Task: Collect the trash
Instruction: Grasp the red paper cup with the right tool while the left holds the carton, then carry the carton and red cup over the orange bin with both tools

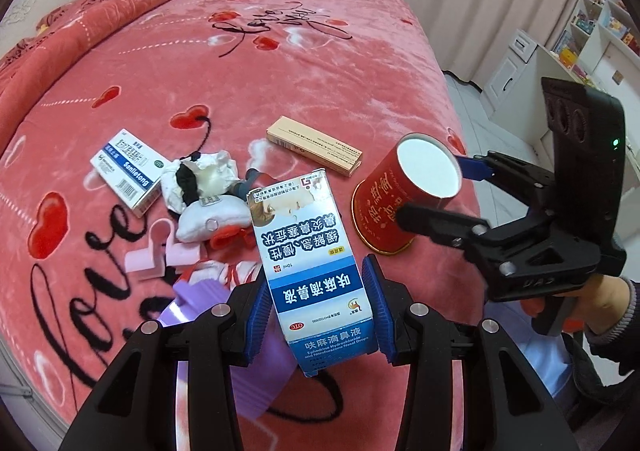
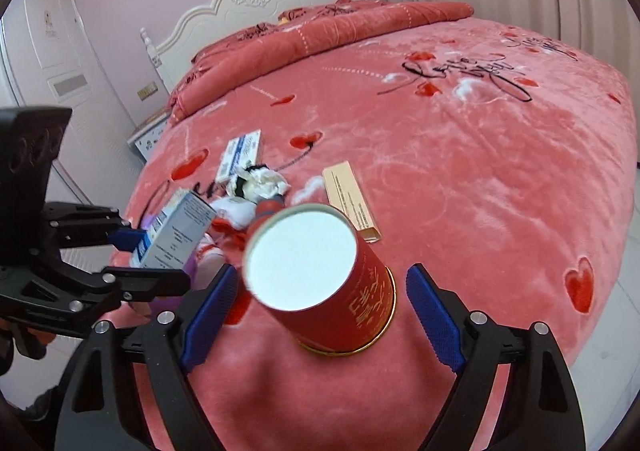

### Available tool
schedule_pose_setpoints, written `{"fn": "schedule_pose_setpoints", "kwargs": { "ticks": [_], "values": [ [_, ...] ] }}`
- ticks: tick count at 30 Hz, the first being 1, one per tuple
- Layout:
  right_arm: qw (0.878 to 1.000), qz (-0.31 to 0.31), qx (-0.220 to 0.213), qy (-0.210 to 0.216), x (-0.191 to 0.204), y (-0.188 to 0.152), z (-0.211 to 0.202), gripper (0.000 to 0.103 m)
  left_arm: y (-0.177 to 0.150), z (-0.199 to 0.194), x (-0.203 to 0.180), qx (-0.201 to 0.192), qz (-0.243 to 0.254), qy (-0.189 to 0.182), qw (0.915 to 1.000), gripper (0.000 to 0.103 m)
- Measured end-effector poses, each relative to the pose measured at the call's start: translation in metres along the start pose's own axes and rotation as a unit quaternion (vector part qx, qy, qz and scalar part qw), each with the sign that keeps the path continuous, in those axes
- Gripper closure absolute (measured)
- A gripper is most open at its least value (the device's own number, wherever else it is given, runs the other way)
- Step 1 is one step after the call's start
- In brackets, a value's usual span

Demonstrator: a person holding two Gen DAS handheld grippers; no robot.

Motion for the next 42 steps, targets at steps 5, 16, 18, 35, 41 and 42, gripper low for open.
{"fn": "schedule_pose_setpoints", "kwargs": {
  "ticks": [5, 16, 18, 35, 41, 42],
  "values": [
    [1.000, 0.001, 0.016, 0.016, -0.003, -0.006, 0.014, 0.037, 0.002, 0.009, 0.000, 0.008, -0.001, -0.005, 1.0000, 0.057],
    [0.998, 0.021, -0.032, 0.043, 0.013, -0.002, -0.050, 0.047, -0.004, -0.021, -0.024, -0.015, 0.012, -0.009, 0.9998, 0.057],
    [0.998, 0.026, -0.043, 0.044, 0.019, -0.005, -0.073, 0.047, -0.008, -0.032, -0.035, -0.024, 0.020, -0.011, 0.9995, 0.057],
    [0.988, 0.088, -0.124, -0.026, 0.037, -0.116, -0.272, 0.047, -0.061, -0.083, -0.176, -0.051, 0.119, -0.071, 0.9890, 0.057],
    [0.980, 0.118, -0.145, -0.070, 0.016, -0.159, -0.327, 0.047, -0.065, -0.073, -0.237, -0.044, 0.174, -0.101, 0.9786, 0.057],
    [0.978, 0.124, -0.148, -0.079, 0.012, -0.167, -0.336, 0.047, -0.065, -0.070, -0.249, -0.041, 0.184, -0.107, 0.9762, 0.057]
  ]
}}
Point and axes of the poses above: each gripper's, at about its wrist camera, not at the fingertips, and z roughly the way its jaws point, x to its left, y to its top, the point moved 3 cm from there along z, roughly the way its jaws point, and after that the axes turned 5 degrees about -z, right-handed, at the moved point
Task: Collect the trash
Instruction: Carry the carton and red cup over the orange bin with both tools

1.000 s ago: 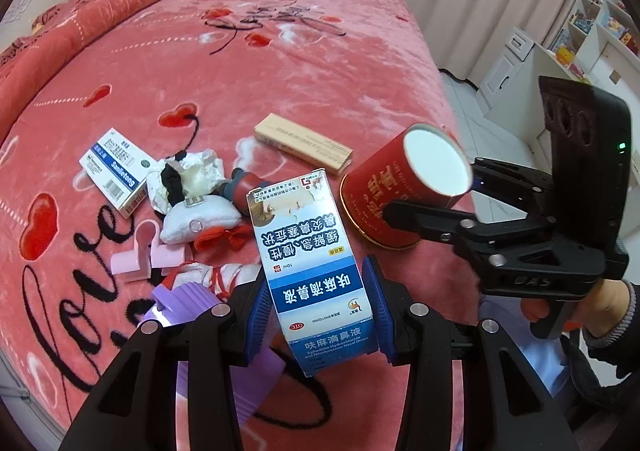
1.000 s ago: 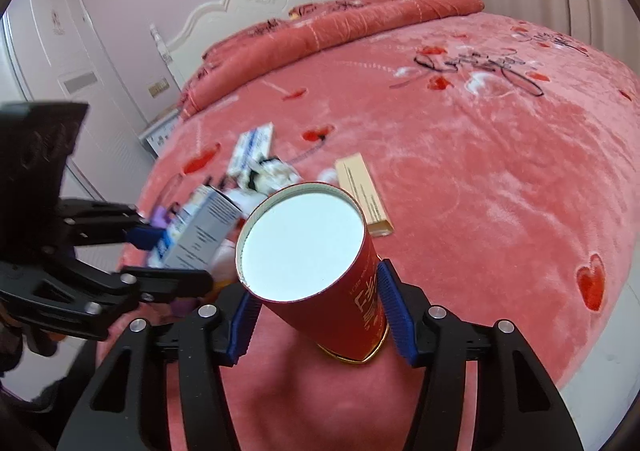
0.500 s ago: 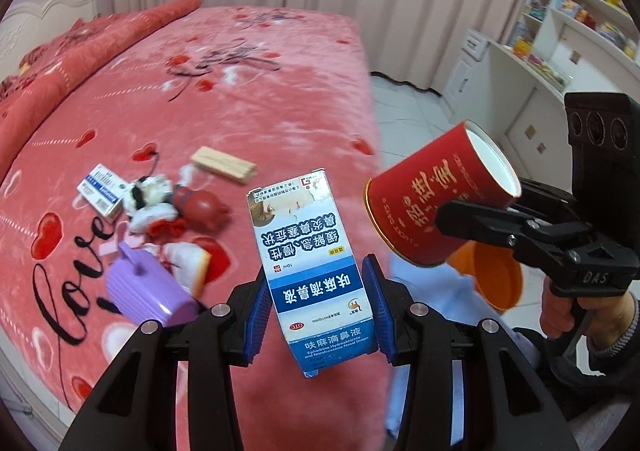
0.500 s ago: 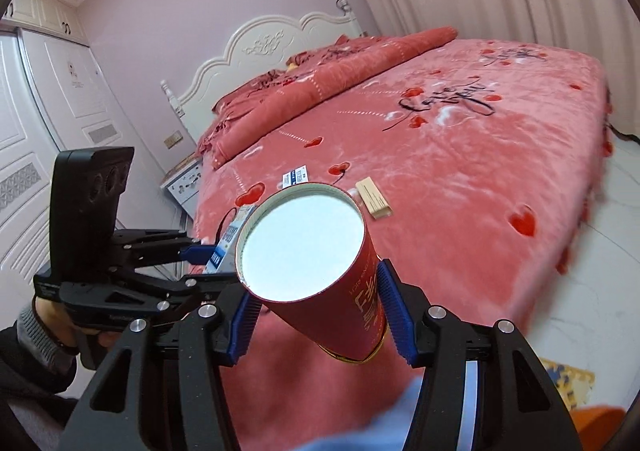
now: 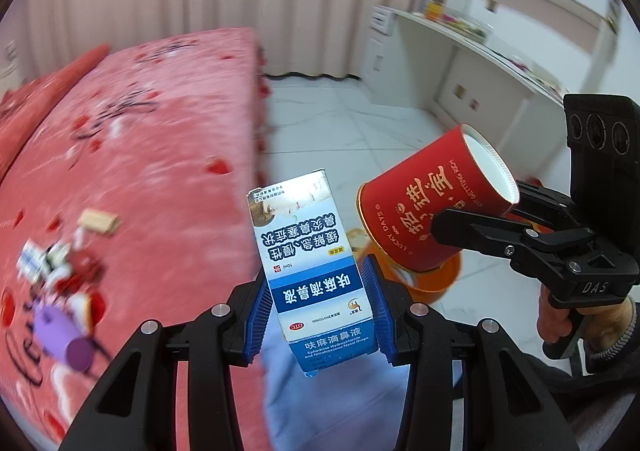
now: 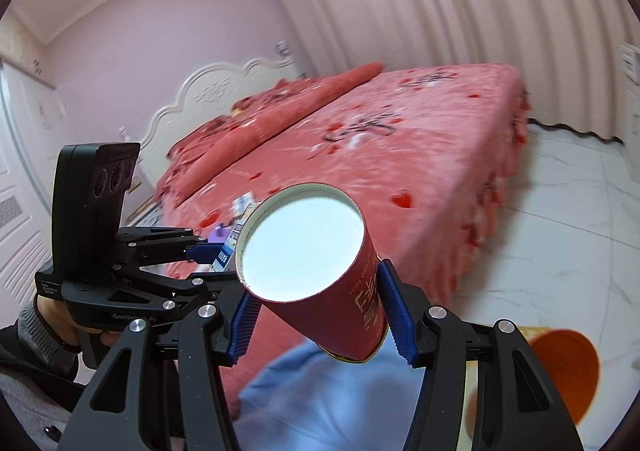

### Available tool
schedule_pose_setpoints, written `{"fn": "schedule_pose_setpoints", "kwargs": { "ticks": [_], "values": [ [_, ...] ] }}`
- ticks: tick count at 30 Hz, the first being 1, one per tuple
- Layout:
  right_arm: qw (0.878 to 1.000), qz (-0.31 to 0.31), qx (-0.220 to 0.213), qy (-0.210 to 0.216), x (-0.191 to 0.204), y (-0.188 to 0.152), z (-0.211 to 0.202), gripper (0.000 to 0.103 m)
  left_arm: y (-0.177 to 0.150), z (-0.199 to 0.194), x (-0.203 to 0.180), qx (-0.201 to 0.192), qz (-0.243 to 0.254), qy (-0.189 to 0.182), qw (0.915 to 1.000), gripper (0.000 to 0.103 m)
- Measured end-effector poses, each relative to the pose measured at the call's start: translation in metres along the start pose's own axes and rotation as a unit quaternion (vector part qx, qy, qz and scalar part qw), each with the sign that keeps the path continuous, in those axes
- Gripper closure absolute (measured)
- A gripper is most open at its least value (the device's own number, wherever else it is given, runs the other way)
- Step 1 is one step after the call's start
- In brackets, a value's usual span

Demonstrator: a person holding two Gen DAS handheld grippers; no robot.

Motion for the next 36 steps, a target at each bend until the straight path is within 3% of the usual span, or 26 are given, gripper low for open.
{"fn": "schedule_pose_setpoints", "kwargs": {
  "ticks": [6, 16, 22, 26, 36],
  "values": [
    [0.997, 0.046, -0.016, -0.054, -0.053, -0.022, -0.050, 0.046, 0.018, 0.037, -0.051, 0.021, 0.055, -0.043, 0.9973, 0.057],
    [0.983, 0.118, -0.024, -0.136, -0.141, -0.067, -0.107, 0.046, 0.034, 0.100, -0.124, 0.073, 0.124, -0.100, 0.9845, 0.057],
    [0.973, 0.157, -0.014, -0.169, -0.186, -0.087, -0.099, 0.045, 0.038, 0.136, -0.143, 0.104, 0.136, -0.119, 0.9780, 0.057],
    [0.964, 0.184, 0.016, -0.190, -0.218, -0.114, -0.080, 0.045, 0.036, 0.161, -0.148, 0.128, 0.137, -0.128, 0.9738, 0.057],
    [0.953, 0.215, 0.061, -0.206, -0.253, -0.149, -0.045, 0.040, 0.027, 0.220, -0.152, 0.182, 0.128, -0.137, 0.9653, 0.057]
  ]
}}
Point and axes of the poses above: each gripper's, at about its wrist camera, not at the fingertips, and z roughly the way its jaws point, x to its left, y to its top, the point moved 3 cm from there along z, roughly the way its jaws point, and after that the axes turned 5 degrees about -z, right-handed, at the moved point
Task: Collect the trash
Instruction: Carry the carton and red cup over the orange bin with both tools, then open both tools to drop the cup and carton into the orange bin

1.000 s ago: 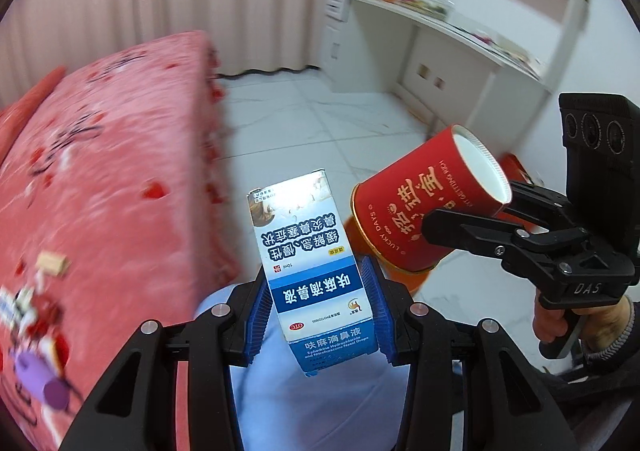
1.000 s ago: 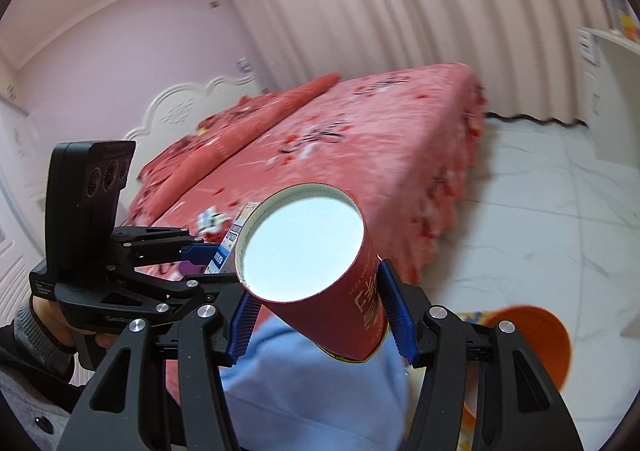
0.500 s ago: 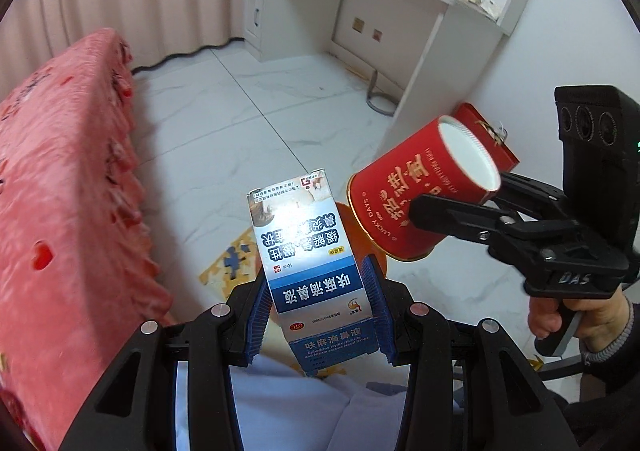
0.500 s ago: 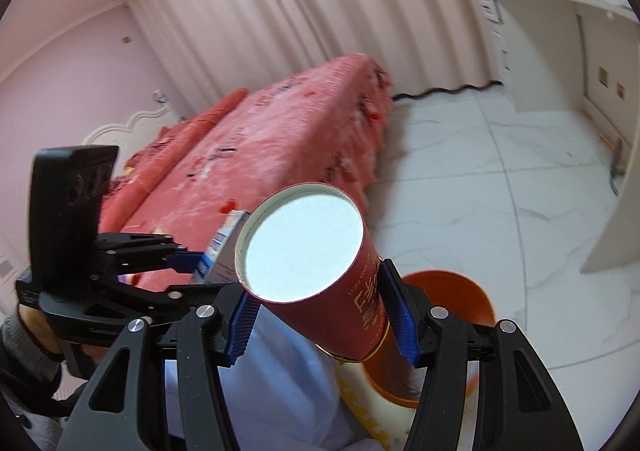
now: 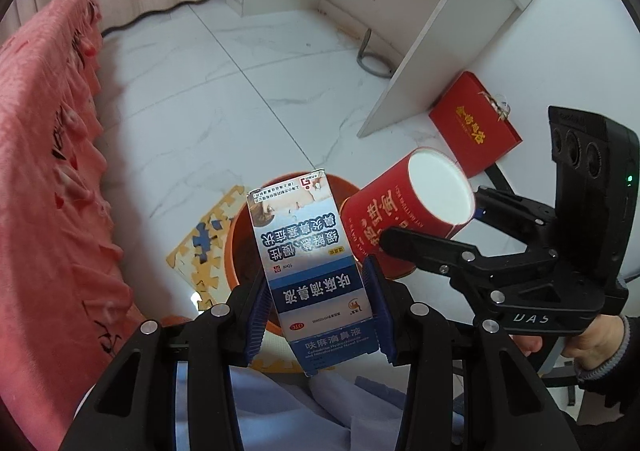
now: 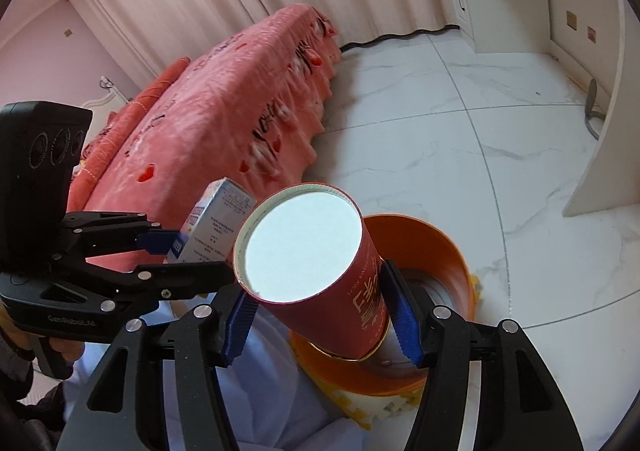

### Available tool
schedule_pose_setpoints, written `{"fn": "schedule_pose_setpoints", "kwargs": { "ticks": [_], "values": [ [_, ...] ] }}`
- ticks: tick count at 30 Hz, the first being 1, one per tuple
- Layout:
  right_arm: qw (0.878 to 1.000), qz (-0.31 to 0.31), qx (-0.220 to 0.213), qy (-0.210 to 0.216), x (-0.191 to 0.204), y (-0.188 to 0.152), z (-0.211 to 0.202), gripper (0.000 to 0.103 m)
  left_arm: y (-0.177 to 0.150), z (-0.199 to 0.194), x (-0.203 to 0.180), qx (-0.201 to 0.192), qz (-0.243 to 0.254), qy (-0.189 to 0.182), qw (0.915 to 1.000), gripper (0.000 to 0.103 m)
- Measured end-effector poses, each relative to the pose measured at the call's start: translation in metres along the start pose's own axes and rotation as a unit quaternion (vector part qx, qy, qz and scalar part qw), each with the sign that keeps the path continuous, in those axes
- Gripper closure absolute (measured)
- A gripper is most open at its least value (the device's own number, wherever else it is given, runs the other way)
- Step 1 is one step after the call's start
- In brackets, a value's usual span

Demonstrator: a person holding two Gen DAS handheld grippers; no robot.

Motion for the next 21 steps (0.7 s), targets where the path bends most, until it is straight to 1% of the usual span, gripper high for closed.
{"fn": "schedule_pose_setpoints", "kwargs": {
  "ticks": [3, 5, 9, 12, 17, 18, 19, 20, 21],
  "values": [
    [1.000, 0.013, 0.009, -0.011, -0.009, -0.001, 0.011, 0.036, 0.002, 0.006, 0.001, 0.010, -0.005, -0.003, 0.9999, 0.057],
    [1.000, 0.020, 0.014, -0.019, -0.014, -0.002, 0.018, 0.036, 0.001, 0.012, 0.002, 0.018, -0.003, -0.003, 0.9998, 0.057],
    [0.999, 0.030, 0.012, -0.024, -0.019, -0.001, 0.018, 0.032, 0.002, 0.023, 0.002, 0.030, -0.003, -0.002, 0.9995, 0.057],
    [0.999, 0.031, 0.008, -0.025, -0.020, -0.001, 0.013, 0.032, 0.005, 0.030, 0.003, 0.034, -0.001, -0.001, 0.9994, 0.056],
    [0.999, 0.035, 0.003, -0.024, -0.021, 0.000, 0.008, 0.032, 0.008, 0.034, 0.001, 0.029, 0.008, 0.005, 0.9995, 0.054],
    [0.999, 0.035, 0.002, -0.024, -0.021, 0.001, 0.007, 0.032, 0.009, 0.035, 0.000, 0.029, 0.011, 0.008, 0.9995, 0.050],
    [0.999, 0.036, 0.000, -0.025, -0.020, 0.002, 0.006, 0.032, 0.010, 0.035, 0.000, 0.029, 0.011, 0.015, 0.9994, 0.036],
    [0.999, 0.036, -0.002, -0.024, -0.021, 0.001, 0.004, 0.032, 0.010, 0.035, 0.001, 0.025, 0.009, 0.022, 0.9994, 0.033],
    [0.999, 0.035, -0.003, -0.024, -0.020, 0.002, 0.003, 0.032, 0.011, 0.033, 0.002, 0.023, 0.006, 0.019, 0.9995, 0.033]
  ]
}}
Point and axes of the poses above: each gripper's, at about its wrist camera, not at the fingertips, and z roughly the way its jaws point, x to its left, y to its top, the point moved 3 cm from there along z, roughly the way its jaws point, and after that the axes turned 5 degrees about -z, right-handed, at the moved point
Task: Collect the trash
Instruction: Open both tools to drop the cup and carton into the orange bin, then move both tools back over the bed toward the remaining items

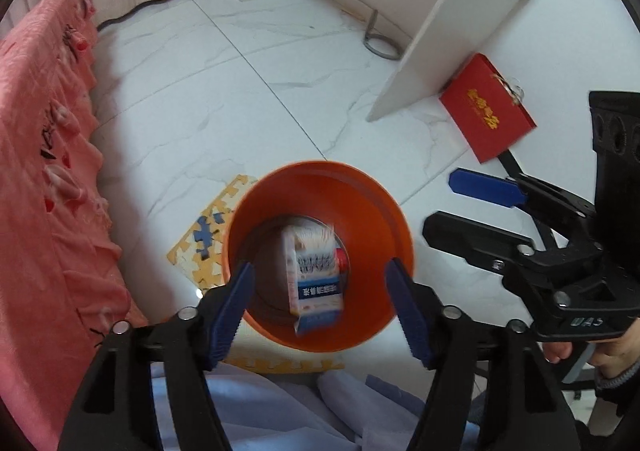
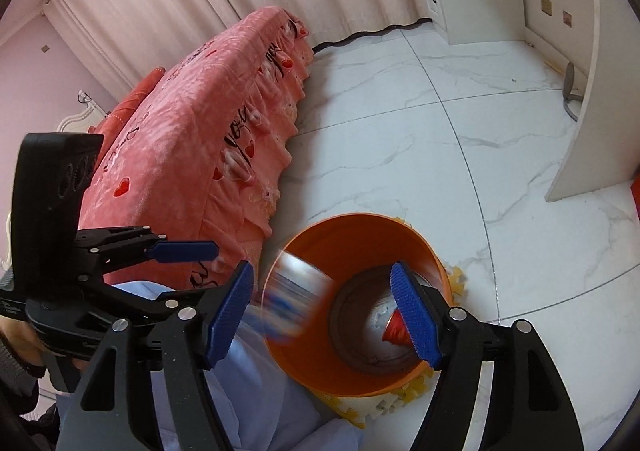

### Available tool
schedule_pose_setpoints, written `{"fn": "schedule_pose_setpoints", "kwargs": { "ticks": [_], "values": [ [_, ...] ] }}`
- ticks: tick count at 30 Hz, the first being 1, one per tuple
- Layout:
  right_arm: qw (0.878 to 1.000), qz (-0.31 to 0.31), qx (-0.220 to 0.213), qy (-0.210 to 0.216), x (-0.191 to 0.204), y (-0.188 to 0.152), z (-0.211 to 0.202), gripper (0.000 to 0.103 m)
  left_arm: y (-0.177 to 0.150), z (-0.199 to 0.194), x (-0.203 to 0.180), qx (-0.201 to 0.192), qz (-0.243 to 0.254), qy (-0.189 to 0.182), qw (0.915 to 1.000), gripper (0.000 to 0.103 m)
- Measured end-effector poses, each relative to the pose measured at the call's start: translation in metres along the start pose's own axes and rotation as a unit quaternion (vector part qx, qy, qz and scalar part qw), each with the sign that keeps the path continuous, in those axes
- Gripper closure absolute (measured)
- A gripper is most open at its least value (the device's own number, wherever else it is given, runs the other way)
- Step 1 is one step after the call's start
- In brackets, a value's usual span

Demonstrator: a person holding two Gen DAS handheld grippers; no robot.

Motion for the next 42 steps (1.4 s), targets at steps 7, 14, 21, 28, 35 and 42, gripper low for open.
{"fn": "schedule_pose_setpoints", "kwargs": {
  "ticks": [7, 14, 21, 28, 35, 42],
  "values": [
    [1.000, -0.012, -0.008, 0.005, 0.013, 0.006, -0.010, 0.032, -0.004, -0.013, 0.011, -0.012, -0.012, 0.011, 0.9998, 0.029],
    [0.999, -0.042, -0.018, 0.027, 0.051, 0.016, -0.027, 0.032, -0.018, -0.057, 0.027, -0.053, -0.029, 0.054, 0.9967, 0.016],
    [0.991, -0.104, -0.017, 0.078, 0.121, 0.024, -0.037, 0.032, -0.051, -0.119, 0.055, -0.095, -0.073, 0.105, 0.9872, 0.013],
    [0.973, -0.180, -0.006, 0.141, 0.212, 0.022, -0.034, 0.032, -0.100, -0.180, 0.088, -0.135, -0.136, 0.164, 0.9676, 0.009],
    [0.947, -0.255, 0.006, 0.197, 0.307, 0.014, -0.028, 0.032, -0.156, -0.229, 0.119, -0.158, -0.202, 0.222, 0.9408, 0.009],
    [0.921, -0.308, 0.015, 0.239, 0.385, 0.001, -0.024, 0.031, -0.213, -0.269, 0.146, -0.179, -0.259, 0.253, 0.9148, 0.009]
  ]
}}
Point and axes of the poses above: each gripper's, at about its wrist camera, not at the fingertips, and z roughly the way its jaws point, x to its left, y to its top, the point moved 3 cm from there along z, roughly the way its jaws point, and after that the axes turned 5 degrees about -z, right-handed, at the moved point
